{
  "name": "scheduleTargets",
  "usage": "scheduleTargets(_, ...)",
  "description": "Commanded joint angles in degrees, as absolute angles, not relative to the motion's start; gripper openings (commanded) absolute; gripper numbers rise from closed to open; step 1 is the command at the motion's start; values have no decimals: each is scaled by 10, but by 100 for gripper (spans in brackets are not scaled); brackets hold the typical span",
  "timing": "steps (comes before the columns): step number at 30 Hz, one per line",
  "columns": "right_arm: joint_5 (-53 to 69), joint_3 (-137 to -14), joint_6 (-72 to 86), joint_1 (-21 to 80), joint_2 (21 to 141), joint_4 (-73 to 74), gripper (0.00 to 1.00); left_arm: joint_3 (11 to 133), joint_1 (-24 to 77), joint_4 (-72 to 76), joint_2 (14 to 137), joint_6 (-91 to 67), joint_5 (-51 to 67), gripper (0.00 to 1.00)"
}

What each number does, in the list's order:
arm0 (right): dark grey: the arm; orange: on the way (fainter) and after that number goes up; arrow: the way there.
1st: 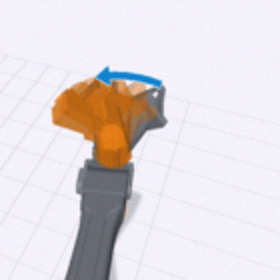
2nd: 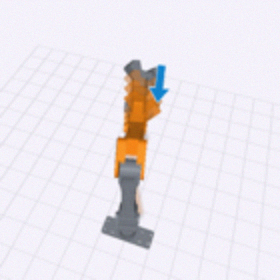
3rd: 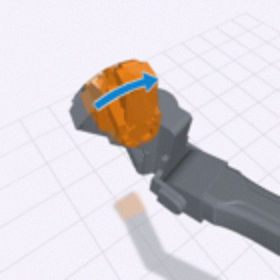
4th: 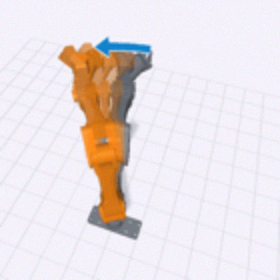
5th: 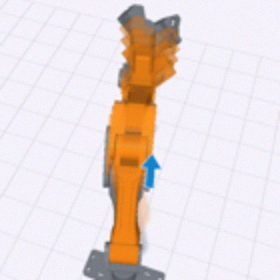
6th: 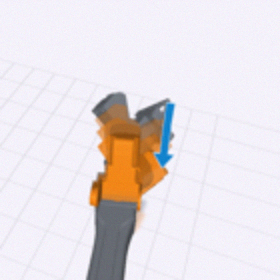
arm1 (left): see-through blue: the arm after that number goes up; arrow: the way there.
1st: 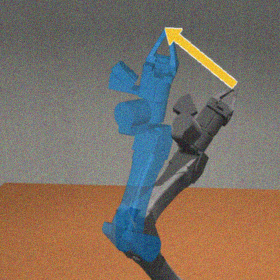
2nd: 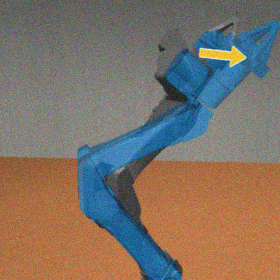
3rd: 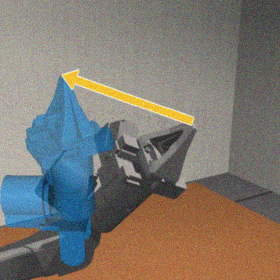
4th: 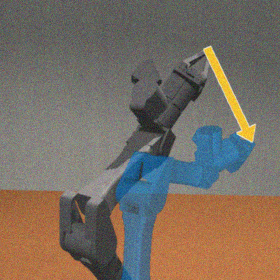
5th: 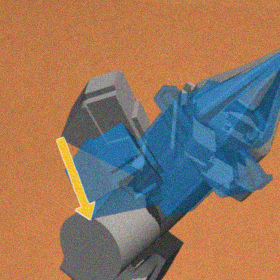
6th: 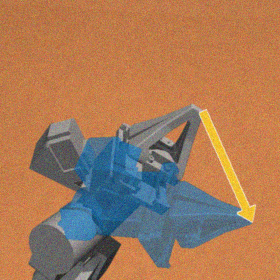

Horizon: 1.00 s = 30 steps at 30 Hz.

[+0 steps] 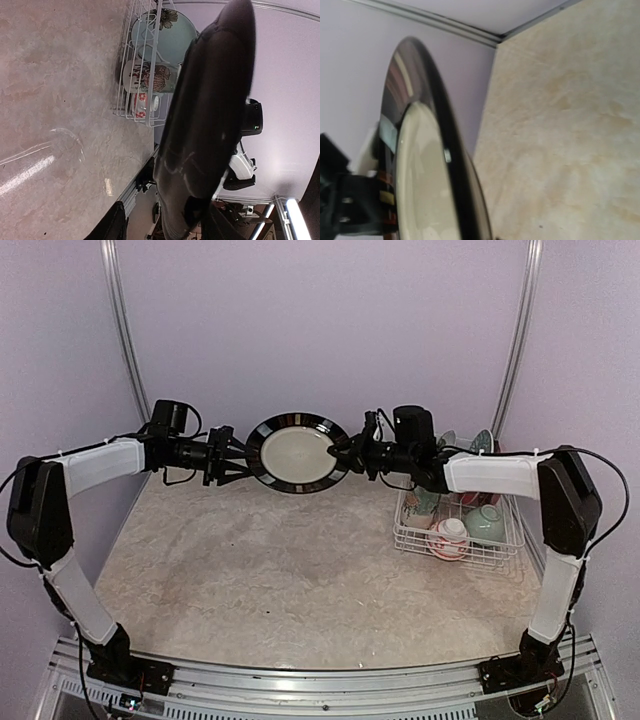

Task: Unload the mixed dishes from the dish rack
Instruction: Pass from the right arm to the left

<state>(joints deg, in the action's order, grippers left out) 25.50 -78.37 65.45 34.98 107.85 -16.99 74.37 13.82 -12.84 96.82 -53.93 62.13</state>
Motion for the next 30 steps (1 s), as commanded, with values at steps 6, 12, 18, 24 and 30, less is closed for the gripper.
scheduleTargets(6, 294, -838, 698, 373, 1106, -312, 0, 746, 135, -116, 996, -542, 642, 31)
scheduleTargets(12, 288, -834, 690, 375, 1112, -306, 0, 746, 134, -118, 1003, -542, 642, 8)
scheduleTargets(18, 264, -826, 630, 373, 1106, -253, 13, 744, 119, -117, 1011, -546, 642, 0)
scheduleTargets(24, 229, -826, 549, 357, 1106, -144, 50, 741, 87, -121, 1012, -547, 637, 0)
scheduleTargets(30, 203, -825, 504, 352, 1100, -99, 69, 743, 73, -133, 1032, -533, 624, 0)
